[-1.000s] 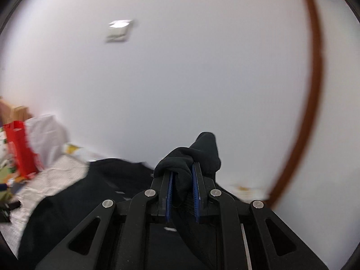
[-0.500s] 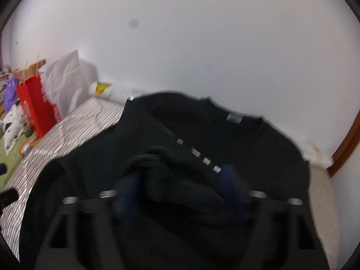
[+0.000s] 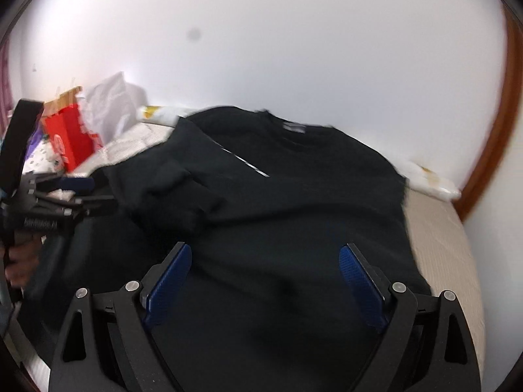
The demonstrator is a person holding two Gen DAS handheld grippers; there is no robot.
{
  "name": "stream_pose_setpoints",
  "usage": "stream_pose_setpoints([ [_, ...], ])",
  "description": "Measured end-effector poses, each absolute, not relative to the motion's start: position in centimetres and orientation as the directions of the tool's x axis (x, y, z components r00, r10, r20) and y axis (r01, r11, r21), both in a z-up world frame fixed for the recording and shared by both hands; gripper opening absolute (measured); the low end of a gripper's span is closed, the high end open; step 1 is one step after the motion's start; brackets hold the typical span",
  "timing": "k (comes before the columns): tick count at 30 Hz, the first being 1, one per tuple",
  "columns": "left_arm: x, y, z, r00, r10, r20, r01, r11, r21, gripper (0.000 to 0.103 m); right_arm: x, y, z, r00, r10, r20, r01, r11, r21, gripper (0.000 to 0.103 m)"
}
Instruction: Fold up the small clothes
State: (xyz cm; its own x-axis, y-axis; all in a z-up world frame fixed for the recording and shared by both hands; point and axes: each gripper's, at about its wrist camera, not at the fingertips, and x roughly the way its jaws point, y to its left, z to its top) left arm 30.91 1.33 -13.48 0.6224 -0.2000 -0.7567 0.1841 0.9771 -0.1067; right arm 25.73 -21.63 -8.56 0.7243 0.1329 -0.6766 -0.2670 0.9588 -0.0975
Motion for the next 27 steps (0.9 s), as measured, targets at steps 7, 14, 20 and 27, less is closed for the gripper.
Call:
stream_pose_setpoints([
  [7,32.8,-6.1,-15.0,0.600,-0.184,-0.779,0.333,0.942,0.034,0.080,22.0,-28.7,-10.7,0.703,0.021,-0.711,-0.098,0.993,-0.068,0.091],
  [14,33.9,-7.5,-15.1,0.660,-0.101,-0.744,0.319,0.935,0.156,0.010,19.4,-32.0,-11.6,0.689,0.007,-0.725,-0.021,1.000,-0.011,0.091],
  [20,32.1,0.9,-10.5,0.768,-0.039,-0.640,0.096,0.994,0.054,0.010,19.6,-31.7,-10.9,0.708,-0.011,-0.706,-0.029,0.999,-0.044,0.091],
  [27,30.8,10.2,-12.1,0.691,0.019,-0.722,-0.087,0.995,-0.056,0.023,20.6,-30.5,-10.5,0.719,-0.017,-0.695,-0.044,0.997,-0.070,0.091],
])
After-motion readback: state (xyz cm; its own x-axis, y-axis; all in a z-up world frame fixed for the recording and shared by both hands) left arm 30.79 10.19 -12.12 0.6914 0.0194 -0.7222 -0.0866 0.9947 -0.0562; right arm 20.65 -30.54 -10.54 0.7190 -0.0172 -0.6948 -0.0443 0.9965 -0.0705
